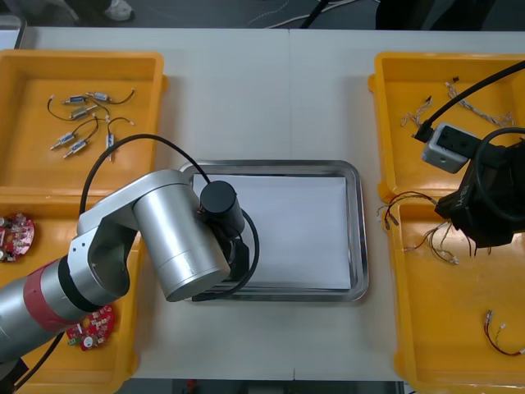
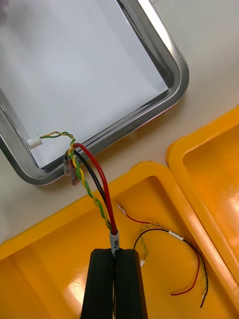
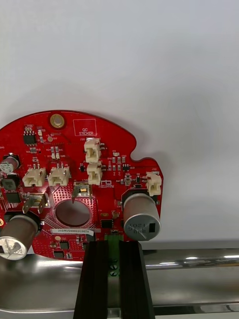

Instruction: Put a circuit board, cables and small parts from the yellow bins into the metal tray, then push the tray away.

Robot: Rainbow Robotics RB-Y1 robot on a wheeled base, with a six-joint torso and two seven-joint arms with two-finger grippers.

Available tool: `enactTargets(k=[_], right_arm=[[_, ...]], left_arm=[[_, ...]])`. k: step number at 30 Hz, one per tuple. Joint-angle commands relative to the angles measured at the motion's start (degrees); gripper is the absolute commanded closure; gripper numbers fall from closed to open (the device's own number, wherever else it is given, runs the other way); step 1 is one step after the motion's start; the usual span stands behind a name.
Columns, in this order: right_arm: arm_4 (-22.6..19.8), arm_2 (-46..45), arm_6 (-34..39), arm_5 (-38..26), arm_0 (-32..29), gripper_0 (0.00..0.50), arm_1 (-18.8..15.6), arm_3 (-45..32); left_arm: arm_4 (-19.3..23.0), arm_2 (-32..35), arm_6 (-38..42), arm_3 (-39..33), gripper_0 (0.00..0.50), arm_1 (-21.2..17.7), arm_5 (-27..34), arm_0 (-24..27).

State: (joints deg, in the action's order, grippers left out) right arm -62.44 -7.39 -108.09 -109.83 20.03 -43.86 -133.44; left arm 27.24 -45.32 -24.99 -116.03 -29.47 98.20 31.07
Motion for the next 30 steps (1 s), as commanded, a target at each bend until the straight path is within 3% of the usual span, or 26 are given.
enactTargets(k=[1,3,4,5,6,8,11,14,24,30], right_arm=[[-0.2,0.6,1.8,-0.2,1.3,0.500,0.5,-1.5],[-0.2,0.6,1.8,-0.2,1.3,0.500,0.5,-1.5],[-0.2,0.6,1.8,-0.2,1.3,0.500,0.5,-1.5],[-0.2,0.6,1.8,-0.2,1.3,0.500,0.5,-1.5],[-0.2,0.6,1.8,-0.2,1.3,0.500,0.5,-1.5],[-0.2,0.6,1.8,-0.2,1.3,0.500,0.5,-1.5],[-0.2,0.6,1.8,-0.2,1.3,0.500,0.5,-1.5],[-0.2,0.6,1.8,-0.2,1.3,0.500,0.5,-1.5],[-0.2,0.6,1.8,-0.2,1.3,0.500,0.5,-1.5],[-0.2,0.6,1.8,-0.2,1.3,0.500,0.5,-1.5]], left_arm=[[-0.3,-1.0,-2.6,-0.4,0.500,1.8,-0.6,1.2],[-0.3,-1.0,-2.3,-0.4,0.484,1.8,-0.6,1.1],[-0.3,-1.0,-2.3,-0.4,0.409,1.8,-0.6,1.1],[-0.3,-1.0,-2.3,-0.4,0.369,1.8,-0.6,1.1],[-0.3,-1.0,-2.3,-0.5,0.274,1.8,-0.6,1.1],[-0.3,-1.0,-2.3,-0.6,0.144,1.8,-0.6,1.1],[-0.3,-0.9,-2.2,-0.9,0.099,1.9,-0.6,1.1],[-0.2,-0.1,-2.3,-1.4,0.002,1.8,-0.2,1.1],[2.7,5.9,-3.1,-6.7,0.000,1.7,7.1,1.4],[9.6,14.8,-4.2,-12.2,0.000,0.7,11.8,2.6]])
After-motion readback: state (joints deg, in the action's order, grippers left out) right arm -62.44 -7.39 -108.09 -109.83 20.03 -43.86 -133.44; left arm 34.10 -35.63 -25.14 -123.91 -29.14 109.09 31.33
